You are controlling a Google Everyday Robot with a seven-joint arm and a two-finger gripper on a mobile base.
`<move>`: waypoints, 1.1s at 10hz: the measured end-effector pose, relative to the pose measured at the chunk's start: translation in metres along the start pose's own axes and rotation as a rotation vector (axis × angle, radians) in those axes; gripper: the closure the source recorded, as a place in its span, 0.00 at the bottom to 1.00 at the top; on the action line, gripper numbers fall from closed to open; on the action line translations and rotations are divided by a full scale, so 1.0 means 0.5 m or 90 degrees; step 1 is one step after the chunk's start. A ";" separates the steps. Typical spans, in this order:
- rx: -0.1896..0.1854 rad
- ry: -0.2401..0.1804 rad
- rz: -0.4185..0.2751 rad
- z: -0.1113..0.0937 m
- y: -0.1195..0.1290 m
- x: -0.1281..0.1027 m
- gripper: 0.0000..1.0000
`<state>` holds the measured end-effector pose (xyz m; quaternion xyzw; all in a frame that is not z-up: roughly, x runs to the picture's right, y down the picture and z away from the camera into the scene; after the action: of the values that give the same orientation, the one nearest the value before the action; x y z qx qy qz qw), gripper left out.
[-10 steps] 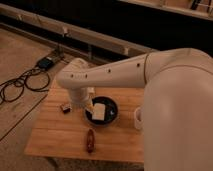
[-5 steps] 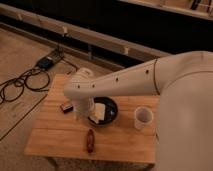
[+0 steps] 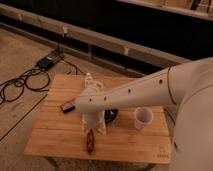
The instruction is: Drag the pepper across the table
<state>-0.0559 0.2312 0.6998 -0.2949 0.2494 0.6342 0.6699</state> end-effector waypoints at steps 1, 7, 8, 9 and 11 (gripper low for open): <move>-0.013 0.011 -0.005 0.022 0.006 0.011 0.35; -0.032 0.065 -0.015 0.126 0.004 0.043 0.35; -0.029 0.069 -0.020 0.135 0.009 0.044 0.35; -0.025 0.077 -0.029 0.147 0.016 0.047 0.35; -0.018 0.091 -0.044 0.169 0.035 0.050 0.35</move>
<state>-0.0751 0.3092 0.7399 -0.3573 0.2777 0.5913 0.6676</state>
